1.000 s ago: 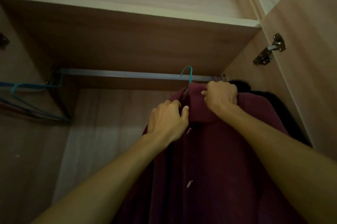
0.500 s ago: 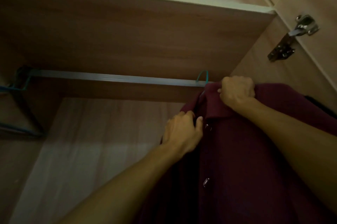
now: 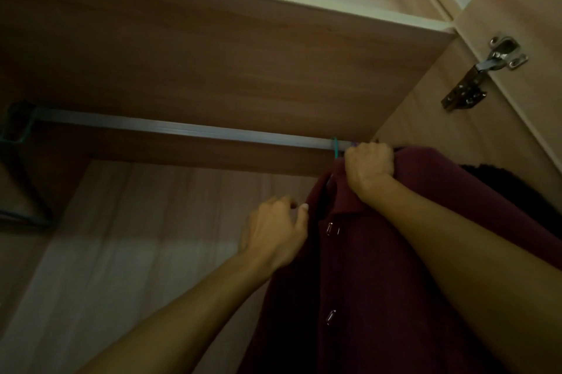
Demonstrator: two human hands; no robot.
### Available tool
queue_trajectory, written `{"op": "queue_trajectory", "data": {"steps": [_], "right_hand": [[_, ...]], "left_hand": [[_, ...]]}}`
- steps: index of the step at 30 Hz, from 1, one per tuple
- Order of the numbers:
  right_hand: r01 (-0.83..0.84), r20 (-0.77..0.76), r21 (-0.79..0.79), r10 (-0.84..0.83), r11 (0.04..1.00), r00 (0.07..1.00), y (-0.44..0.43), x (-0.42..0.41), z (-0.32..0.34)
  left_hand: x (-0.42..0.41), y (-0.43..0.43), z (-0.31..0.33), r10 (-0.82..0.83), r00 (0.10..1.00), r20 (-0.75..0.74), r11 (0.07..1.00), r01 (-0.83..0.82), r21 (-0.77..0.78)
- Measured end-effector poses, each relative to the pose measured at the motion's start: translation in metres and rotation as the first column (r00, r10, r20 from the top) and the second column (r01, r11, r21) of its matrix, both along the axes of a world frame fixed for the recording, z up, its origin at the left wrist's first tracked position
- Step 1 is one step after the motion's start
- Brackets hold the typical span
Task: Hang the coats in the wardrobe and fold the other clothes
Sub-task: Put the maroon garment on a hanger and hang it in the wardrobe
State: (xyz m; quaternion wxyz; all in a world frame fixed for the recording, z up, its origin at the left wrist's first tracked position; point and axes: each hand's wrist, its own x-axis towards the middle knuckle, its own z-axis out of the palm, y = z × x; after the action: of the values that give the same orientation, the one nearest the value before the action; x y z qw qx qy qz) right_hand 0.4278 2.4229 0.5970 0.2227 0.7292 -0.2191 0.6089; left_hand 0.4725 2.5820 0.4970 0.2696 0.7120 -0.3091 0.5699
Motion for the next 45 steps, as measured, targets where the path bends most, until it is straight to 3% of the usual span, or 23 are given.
{"op": "queue_trajectory", "data": {"steps": [4, 7, 10, 17, 26, 36, 45], "right_hand": [[0.019, -0.06, 0.063, -0.015, 0.998, 0.998, 0.018, -0.004, -0.017], [0.019, -0.085, 0.004, -0.019, 1.0, 0.996, 0.038, -0.017, -0.035], [-0.137, -0.177, -0.055, 0.126, 0.989, 0.976, 0.063, -0.025, -0.068], [-0.413, -0.296, 0.053, 0.409, 0.909, 0.863, 0.115, -0.053, -0.164], [-0.608, -0.252, 0.21, 0.643, 0.766, 0.723, 0.163, -0.124, -0.274], [-0.615, -0.182, 0.475, 0.754, 0.63, 0.631, 0.162, -0.231, -0.384], [-0.651, -0.144, 0.506, 0.8, 0.566, 0.583, 0.158, -0.376, -0.437]], "left_hand": [[-0.013, 0.03, -0.017, 0.024, 1.0, -0.014, 1.0, -0.024, 0.002], [-0.027, 0.056, -0.027, 0.003, 0.998, -0.055, 0.999, -0.005, -0.035], [-0.042, 0.08, -0.042, -0.03, 0.993, -0.111, 0.998, 0.023, -0.062], [-0.077, 0.13, -0.101, -0.104, 0.974, -0.203, 0.993, 0.09, -0.077], [-0.136, 0.173, -0.194, -0.188, 0.913, -0.362, 0.981, 0.155, -0.118], [-0.227, 0.189, -0.284, -0.229, 0.856, -0.463, 0.972, 0.222, -0.07], [-0.372, 0.171, -0.342, -0.198, 0.854, -0.48, 0.974, 0.227, 0.001]]}}
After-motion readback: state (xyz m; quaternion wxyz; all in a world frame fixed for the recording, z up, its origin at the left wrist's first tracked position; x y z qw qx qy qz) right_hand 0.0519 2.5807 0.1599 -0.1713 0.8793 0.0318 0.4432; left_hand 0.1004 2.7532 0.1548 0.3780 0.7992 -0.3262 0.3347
